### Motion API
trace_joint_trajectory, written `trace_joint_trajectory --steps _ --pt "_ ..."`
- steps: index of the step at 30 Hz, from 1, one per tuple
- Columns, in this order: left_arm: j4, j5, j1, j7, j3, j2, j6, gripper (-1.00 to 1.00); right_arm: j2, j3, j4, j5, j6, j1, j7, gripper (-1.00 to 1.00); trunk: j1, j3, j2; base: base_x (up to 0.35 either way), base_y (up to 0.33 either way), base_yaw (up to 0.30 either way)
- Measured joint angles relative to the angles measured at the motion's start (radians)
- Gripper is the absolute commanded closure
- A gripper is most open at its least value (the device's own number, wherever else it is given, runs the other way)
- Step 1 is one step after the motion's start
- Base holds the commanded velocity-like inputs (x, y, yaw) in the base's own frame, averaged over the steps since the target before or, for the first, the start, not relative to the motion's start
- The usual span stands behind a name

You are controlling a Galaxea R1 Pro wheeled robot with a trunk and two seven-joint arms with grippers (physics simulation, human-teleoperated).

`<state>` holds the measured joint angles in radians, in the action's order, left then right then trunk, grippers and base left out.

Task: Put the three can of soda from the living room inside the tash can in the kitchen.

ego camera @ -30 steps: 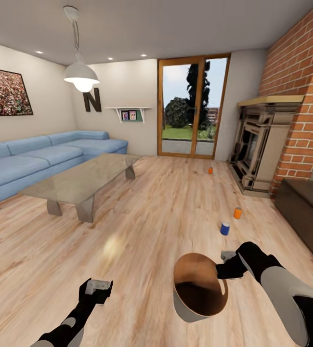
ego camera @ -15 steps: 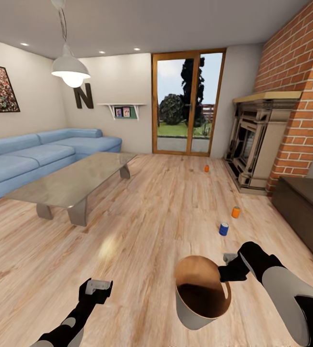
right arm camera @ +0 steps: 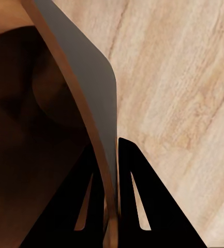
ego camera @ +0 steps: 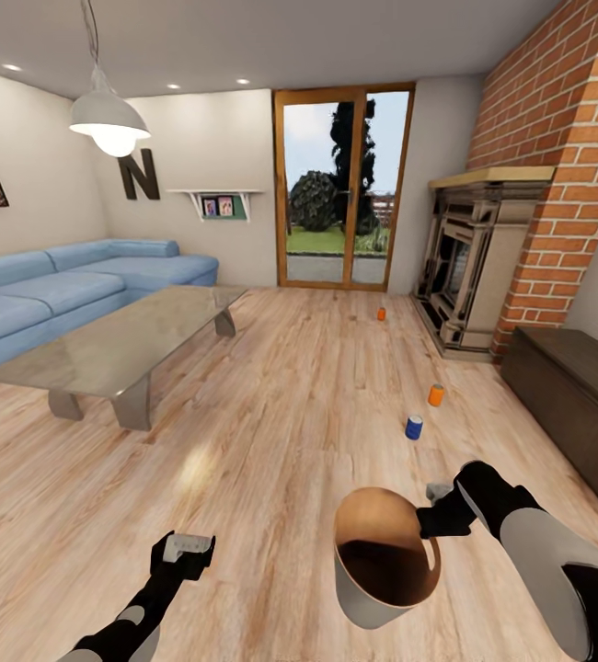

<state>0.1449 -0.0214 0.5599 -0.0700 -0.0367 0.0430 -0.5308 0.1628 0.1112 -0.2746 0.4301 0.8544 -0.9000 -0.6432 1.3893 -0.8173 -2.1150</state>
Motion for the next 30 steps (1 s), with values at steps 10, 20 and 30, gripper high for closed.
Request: trace_joint_trajectory --steps 10,20,30 --pt "0.0 0.0 0.0 0.0 0.0 0.0 0.0 -1.0 -0.002 0.0 0.0 0.001 0.0 0.0 0.0 1.0 0.0 -0.014 0.0 0.0 0.0 -0.12" --pt "0.0 0.0 0.0 0.0 0.0 0.0 0.001 -1.0 0.0 -0.002 0.0 0.009 0.0 0.0 0.0 1.0 0.0 -0.028 0.0 0.034 0.035 -0.113" --pt "-0.015 -0.001 0.0 -0.001 0.0 0.0 0.006 -1.0 0.003 0.001 0.0 0.005 0.003 0.0 -0.002 1.0 0.0 -0.031 0.0 0.241 0.213 -0.116"
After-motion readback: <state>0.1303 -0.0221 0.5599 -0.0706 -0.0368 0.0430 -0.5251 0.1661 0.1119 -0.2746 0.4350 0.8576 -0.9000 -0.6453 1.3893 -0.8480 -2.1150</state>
